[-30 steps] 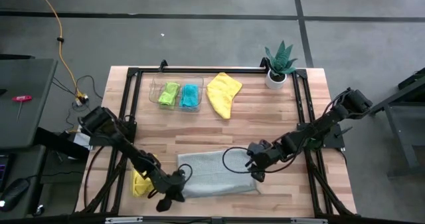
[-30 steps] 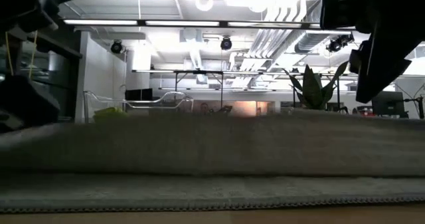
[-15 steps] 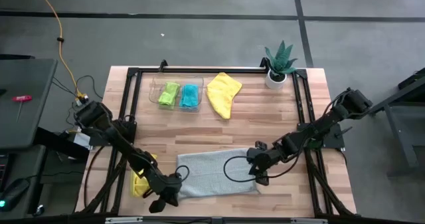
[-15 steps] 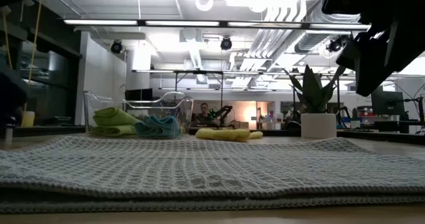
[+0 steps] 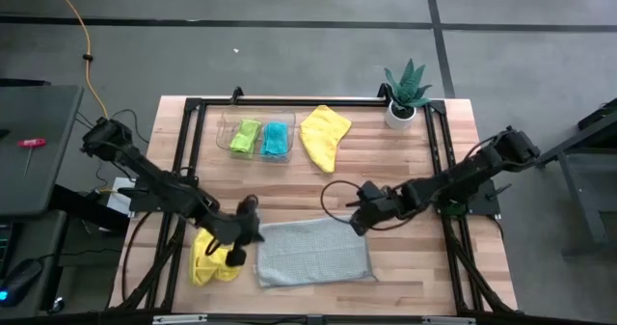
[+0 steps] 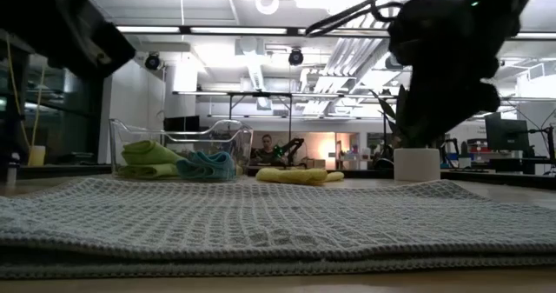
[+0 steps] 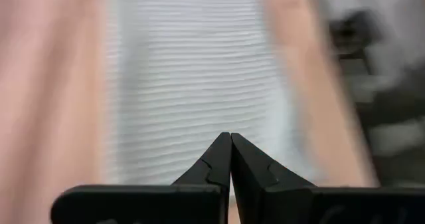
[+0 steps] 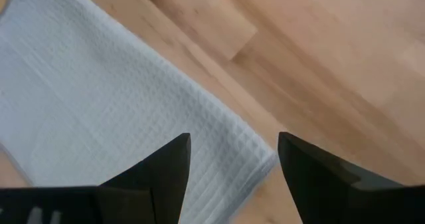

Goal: Fold microfiber towels
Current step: Fold the gray towel

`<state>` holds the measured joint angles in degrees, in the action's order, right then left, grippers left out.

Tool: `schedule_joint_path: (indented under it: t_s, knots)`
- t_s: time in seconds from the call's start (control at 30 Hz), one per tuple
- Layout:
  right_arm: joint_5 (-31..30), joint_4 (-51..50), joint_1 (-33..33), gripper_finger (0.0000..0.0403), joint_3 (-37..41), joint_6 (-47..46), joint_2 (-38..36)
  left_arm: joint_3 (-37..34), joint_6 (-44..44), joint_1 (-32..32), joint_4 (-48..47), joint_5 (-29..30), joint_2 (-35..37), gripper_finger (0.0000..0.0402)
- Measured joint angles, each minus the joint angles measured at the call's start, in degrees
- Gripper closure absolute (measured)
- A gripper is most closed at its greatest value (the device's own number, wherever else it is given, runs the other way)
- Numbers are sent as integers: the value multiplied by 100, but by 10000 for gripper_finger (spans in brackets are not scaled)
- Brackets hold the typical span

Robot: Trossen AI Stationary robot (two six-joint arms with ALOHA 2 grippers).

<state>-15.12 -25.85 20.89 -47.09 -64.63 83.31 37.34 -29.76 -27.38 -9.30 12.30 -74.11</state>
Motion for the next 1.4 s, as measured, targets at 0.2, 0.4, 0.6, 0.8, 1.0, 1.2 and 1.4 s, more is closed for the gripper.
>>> schedule_joint_path:
  t_s: [0.2,0.4,0.6,0.8,1.0,1.2,1.4]
  knots:
    - [-56,42,-245,183,0,210,0,-71,-348,193,-420,619,-54,400]
    - [-100,63,-316,183,0,194,0,-459,-1223,251,-422,700,-303,365]
    - [-130,77,-328,183,0,192,0,-607,-1357,313,-258,633,-388,301]
    - [-143,81,-328,183,0,189,0,-603,-799,351,-153,418,-536,255]
    - [-143,81,-328,183,0,194,0,-603,-714,482,-14,328,-1053,248]
    - [-145,73,-328,183,0,189,0,-581,-748,521,57,402,-1265,270]
    - [-333,-10,-355,183,0,210,0,-597,-546,784,23,900,-1258,372]
